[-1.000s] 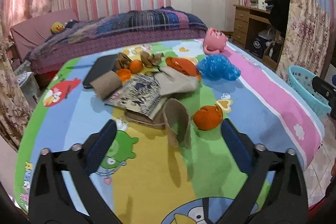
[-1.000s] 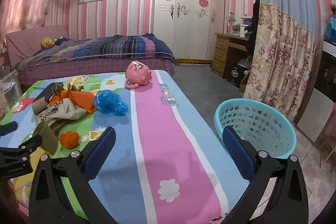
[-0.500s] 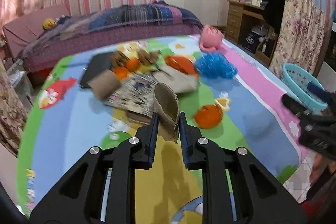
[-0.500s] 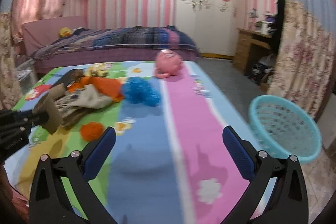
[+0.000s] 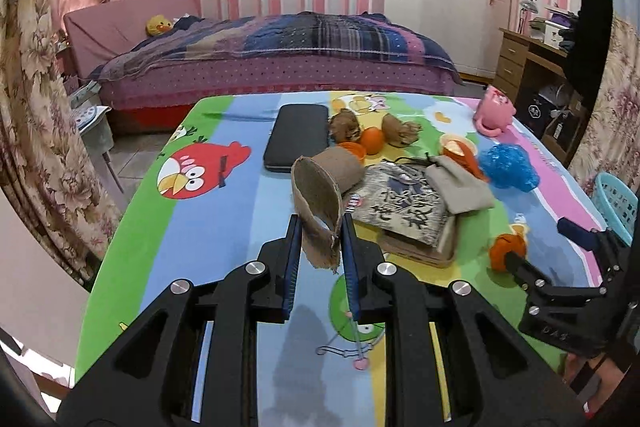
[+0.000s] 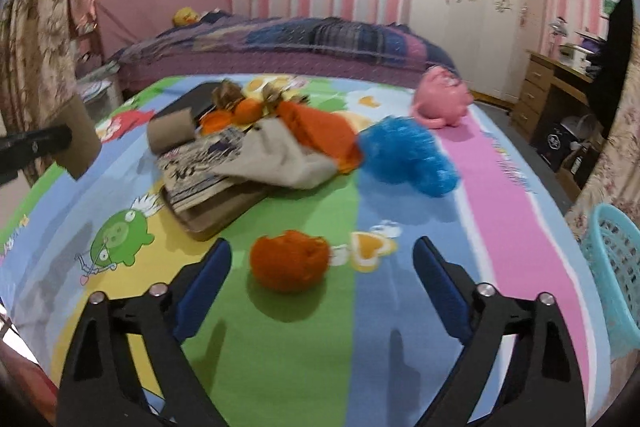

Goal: Collect trash
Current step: 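Grasp the tan paper cup with the left tool while the right tool grasps the orange ball, then carry cup and ball over the blue basket and open both tools to drop them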

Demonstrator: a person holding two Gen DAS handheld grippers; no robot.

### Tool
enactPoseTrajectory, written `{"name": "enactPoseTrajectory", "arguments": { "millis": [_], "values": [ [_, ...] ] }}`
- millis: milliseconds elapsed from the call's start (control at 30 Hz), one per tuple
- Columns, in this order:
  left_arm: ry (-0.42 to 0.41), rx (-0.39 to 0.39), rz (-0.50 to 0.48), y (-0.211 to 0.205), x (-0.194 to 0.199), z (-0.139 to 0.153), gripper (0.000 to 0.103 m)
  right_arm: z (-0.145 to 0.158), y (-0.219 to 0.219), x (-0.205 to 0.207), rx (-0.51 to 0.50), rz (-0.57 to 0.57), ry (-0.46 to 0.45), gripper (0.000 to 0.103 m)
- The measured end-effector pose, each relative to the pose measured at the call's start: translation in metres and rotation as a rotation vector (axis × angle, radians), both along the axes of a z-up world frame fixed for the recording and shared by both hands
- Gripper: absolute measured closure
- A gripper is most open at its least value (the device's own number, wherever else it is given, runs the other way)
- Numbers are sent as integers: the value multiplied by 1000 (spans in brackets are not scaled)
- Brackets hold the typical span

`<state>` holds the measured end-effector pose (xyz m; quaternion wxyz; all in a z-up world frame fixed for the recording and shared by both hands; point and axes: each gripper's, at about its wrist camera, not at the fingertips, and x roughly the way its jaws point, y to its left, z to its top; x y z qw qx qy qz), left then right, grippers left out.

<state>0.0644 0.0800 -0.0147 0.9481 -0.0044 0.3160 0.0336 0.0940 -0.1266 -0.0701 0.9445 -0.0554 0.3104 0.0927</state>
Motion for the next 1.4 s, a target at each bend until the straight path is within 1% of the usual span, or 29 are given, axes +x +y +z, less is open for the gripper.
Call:
{"name": "enactPoseTrajectory", "arguments": {
  "millis": [33, 67, 100, 133, 167, 200, 233, 300, 367, 467, 633, 733, 833, 900, 1067, 1133, 1167, 1267, 1400],
  "values": [
    [2, -4, 2, 2, 1, 0, 84, -2, 4, 2, -8, 5, 5, 17],
    [4, -9, 2, 2, 2, -1, 84, -4, 7, 4, -14, 15, 14, 24],
    [6, -8, 2, 3, 3, -1, 84, -6, 8, 6, -18, 24, 31, 34],
    [7, -4, 1, 2, 3, -1, 84, -7, 9, 8, -23, 29, 44, 39],
    [6, -1, -2, 1, 4, -2, 84, -10, 9, 11, -15, 41, 65, 51],
    [8, 6, -7, 0, 4, -3, 84, -10, 8, 11, -3, 51, 74, 60],
    [9, 12, -12, -2, 5, -3, 84, -10, 6, 11, 9, 58, 77, 63],
    [9, 25, -27, -9, 5, -4, 84, -5, 1, 9, 25, 61, 59, 75],
    [6, 18, -52, -16, 5, -2, 84, 5, -10, 6, 41, 52, 44, 77],
    [-16, 6, -85, -29, 2, 6, 84, 29, -39, -3, 63, 17, -5, 79],
    [-60, 7, -176, -69, 0, 28, 84, 75, -113, -15, 82, -81, -66, 80],
    [-88, 21, -249, -109, 7, 44, 84, 101, -162, -26, 70, -164, -107, 80],
    [-110, 3, -313, -143, 12, 54, 84, 118, -206, -35, 54, -247, -153, 80],
    [-115, -5, -355, -169, 19, 56, 84, 119, -233, -41, 36, -306, -171, 80],
    [-89, 10, -463, -237, 35, 47, 84, 104, -285, -46, 39, -423, -165, 80],
    [-76, 18, -510, -266, 40, 42, 84, 97, -309, -46, 63, -476, -165, 80],
    [-76, 29, -545, -287, 43, 38, 84, 94, -318, -47, 67, -500, -161, 80],
    [-74, 31, -610, -323, 48, 28, 84, 82, -329, -43, 53, -530, -141, 80],
    [-38, 24, -692, -380, 57, 13, 84, 67, -346, -38, 31, -562, -99, 80]
  ]
}}
